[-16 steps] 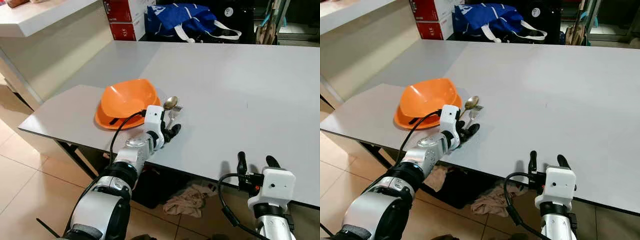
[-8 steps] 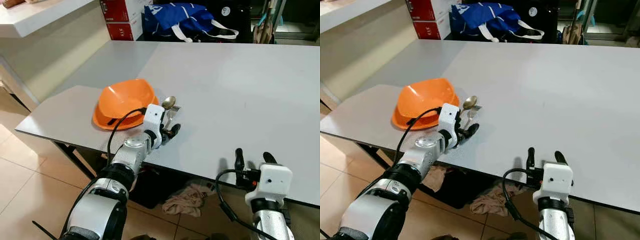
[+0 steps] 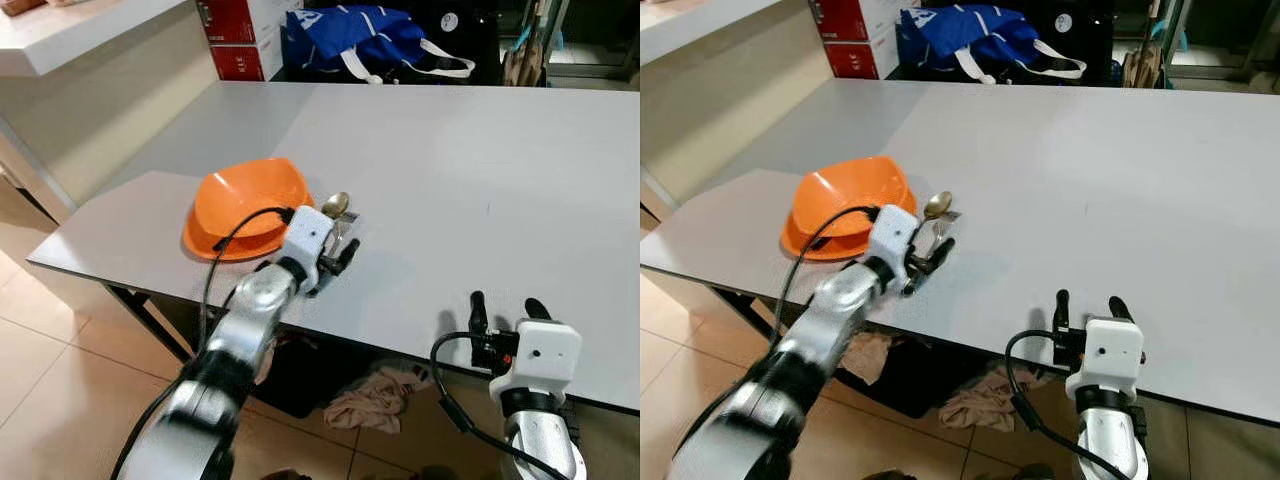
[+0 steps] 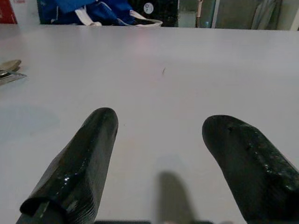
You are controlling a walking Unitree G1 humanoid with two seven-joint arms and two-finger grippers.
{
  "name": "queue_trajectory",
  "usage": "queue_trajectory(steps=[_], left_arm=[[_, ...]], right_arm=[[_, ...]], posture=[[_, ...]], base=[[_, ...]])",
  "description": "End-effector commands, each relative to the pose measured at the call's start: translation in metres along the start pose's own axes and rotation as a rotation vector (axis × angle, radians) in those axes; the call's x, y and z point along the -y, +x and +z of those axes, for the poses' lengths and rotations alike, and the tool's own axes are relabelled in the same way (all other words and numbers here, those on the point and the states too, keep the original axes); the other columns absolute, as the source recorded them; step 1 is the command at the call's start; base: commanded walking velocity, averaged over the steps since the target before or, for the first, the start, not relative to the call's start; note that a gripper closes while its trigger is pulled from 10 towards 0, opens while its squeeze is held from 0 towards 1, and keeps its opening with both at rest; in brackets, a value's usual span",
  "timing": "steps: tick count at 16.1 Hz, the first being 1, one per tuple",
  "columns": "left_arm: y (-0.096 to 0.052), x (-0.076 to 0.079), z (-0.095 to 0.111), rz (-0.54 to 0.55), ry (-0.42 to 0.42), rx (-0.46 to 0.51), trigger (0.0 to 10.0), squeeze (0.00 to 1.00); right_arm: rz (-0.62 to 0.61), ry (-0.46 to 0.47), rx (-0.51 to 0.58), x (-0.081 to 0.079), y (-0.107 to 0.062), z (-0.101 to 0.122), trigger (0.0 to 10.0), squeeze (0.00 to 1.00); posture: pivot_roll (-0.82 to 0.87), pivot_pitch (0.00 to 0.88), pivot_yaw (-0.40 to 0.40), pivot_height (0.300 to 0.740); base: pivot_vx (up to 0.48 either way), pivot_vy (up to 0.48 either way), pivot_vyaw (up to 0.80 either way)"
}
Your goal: Setting the table
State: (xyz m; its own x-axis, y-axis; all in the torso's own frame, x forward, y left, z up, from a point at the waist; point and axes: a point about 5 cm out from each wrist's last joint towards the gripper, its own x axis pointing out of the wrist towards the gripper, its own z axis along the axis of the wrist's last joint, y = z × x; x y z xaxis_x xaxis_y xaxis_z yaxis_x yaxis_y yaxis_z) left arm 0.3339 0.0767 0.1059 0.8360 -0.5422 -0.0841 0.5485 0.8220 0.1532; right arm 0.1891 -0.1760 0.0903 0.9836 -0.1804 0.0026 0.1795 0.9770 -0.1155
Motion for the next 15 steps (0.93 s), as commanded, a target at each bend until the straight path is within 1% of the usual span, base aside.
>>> queue_trajectory(steps=[1,3,4,5,6,7,8,9,10,11,12,13,14,15], left_arm=[[-0.01,-0.007,0.006,0.01,0.03,0.051,10.0,0.0],[-0.029,-0.014,0.004,0.052,0.044,0.073,10.0,0.0],[-0.034,-0.015,0.005,0.058,0.06,0.084,10.0,0.0],[-0.043,-0.015,0.007,0.053,0.096,0.105,10.0,0.0],[-0.06,-0.017,0.008,0.038,0.155,0.128,10.0,0.0],[-0.063,-0.018,0.007,0.036,0.166,0.128,10.0,0.0],[-0.072,-0.02,0.005,0.04,0.174,0.125,10.0,0.0],[-0.087,-0.024,-0.003,0.054,0.175,0.096,10.0,0.0],[-0.096,-0.025,-0.01,0.072,0.165,0.062,10.0,0.0],[-0.097,-0.024,-0.011,0.09,0.149,0.052,10.0,0.0],[-0.093,-0.025,-0.011,0.136,0.086,0.04,10.0,0.0],[-0.087,-0.025,-0.01,0.157,0.048,0.04,10.0,0.0],[-0.084,-0.025,-0.009,0.163,0.041,0.044,10.0,0.0],[-0.078,-0.026,-0.008,0.171,0.03,0.05,10.0,0.0]], right_arm=[[0.0,0.007,0.015,-0.001,0.003,0.001,10.0,0.0],[0.007,0.008,0.025,-0.002,0.007,0.002,10.0,0.0],[0.009,0.008,0.028,-0.003,0.008,0.003,10.0,0.0],[0.012,0.008,0.032,-0.003,0.011,0.003,10.0,0.0],[0.017,0.009,0.04,-0.004,0.016,0.004,10.0,0.0],[0.019,0.009,0.041,-0.004,0.017,0.004,10.0,0.0],[0.021,0.009,0.043,-0.004,0.018,0.004,10.0,0.0],[0.023,0.009,0.045,-0.004,0.02,0.004,10.0,0.0],[0.023,0.01,0.049,-0.004,0.022,0.004,10.0,0.0],[0.023,0.01,0.051,-0.004,0.023,0.004,10.0,0.0],[0.022,0.012,0.054,-0.004,0.025,0.004,10.0,0.0],[0.022,0.015,0.058,-0.005,0.027,0.005,10.0,0.0],[0.023,0.016,0.06,-0.005,0.028,0.005,10.0,0.0],[0.023,0.016,0.066,-0.005,0.03,0.006,10.0,0.0]], posture=[[-0.13,0.0,0.163,0.71],[-0.11,0.0,0.156,0.71],[-0.1,0.0,0.154,0.71],[-0.09,0.0,0.149,0.71],[-0.07,0.0,0.144,0.71],[-0.07,0.0,0.144,0.71],[-0.06,0.0,0.144,0.71],[-0.06,0.0,0.145,0.71],[-0.06,0.0,0.143,0.71],[-0.06,0.0,0.141,0.71],[-0.05,0.0,0.134,0.71],[-0.05,0.0,0.13,0.71],[-0.05,0.0,0.13,0.71],[-0.06,0.0,0.13,0.71]], base=[[0.0,0.0,0.0],[0.0,0.0,0.0],[0.0,0.0,0.0],[0.0,0.0,0.0],[0.0,0.0,0.0],[0.0,0.0,0.0],[0.0,0.0,0.0],[0.0,0.0,0.0],[0.0,0.0,0.0],[0.0,0.0,0.0],[0.0,0.0,0.0],[0.0,0.0,0.0],[0.0,0.0,0.0],[0.0,0.0,0.0]])
